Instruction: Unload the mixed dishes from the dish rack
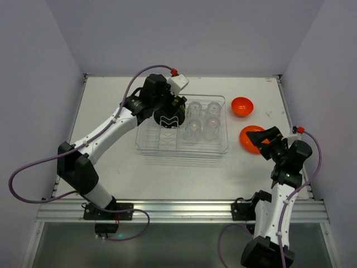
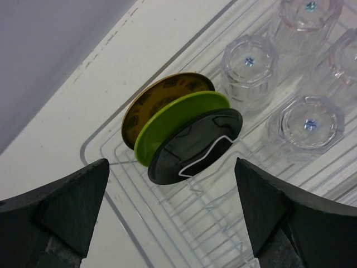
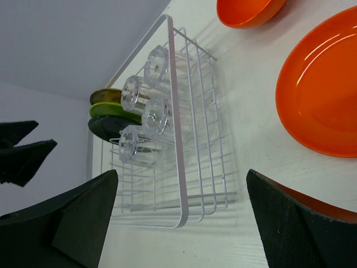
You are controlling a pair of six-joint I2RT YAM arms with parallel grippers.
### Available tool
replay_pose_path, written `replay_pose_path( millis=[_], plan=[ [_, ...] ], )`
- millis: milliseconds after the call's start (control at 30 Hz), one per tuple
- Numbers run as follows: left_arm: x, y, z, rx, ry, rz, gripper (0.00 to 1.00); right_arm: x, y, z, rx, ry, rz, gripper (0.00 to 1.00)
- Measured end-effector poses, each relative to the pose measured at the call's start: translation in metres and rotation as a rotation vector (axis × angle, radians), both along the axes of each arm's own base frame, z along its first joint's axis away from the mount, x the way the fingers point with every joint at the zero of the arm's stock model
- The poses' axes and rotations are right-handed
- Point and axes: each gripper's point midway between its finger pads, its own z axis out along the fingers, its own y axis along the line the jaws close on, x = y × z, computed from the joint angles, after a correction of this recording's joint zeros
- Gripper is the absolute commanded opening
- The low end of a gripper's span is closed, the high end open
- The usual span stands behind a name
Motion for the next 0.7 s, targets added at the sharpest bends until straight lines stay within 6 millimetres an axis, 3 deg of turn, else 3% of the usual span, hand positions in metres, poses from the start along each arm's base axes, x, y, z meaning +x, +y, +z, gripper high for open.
replay_pose_path(
  millis=[167, 367, 700],
  plan=[
    [0.011, -0.003, -0.02, 0.169, -0.016, -0.126, 0.82, -0.003, 0.011, -0.013, 0.017, 0.007, 0.085, 0.99],
    [0.018, -0.009, -0.064, 0.271, 0.048, -0.228, 0.71, -0.005, 0.02, -0.026, 0.059, 0.025, 0.152, 0.99],
    [0.034, -0.013, -0.106, 0.323, 0.108, -0.254, 0.58, -0.006, 0.024, -0.02, 0.039, -0.021, 0.179, 0.99]
  ],
)
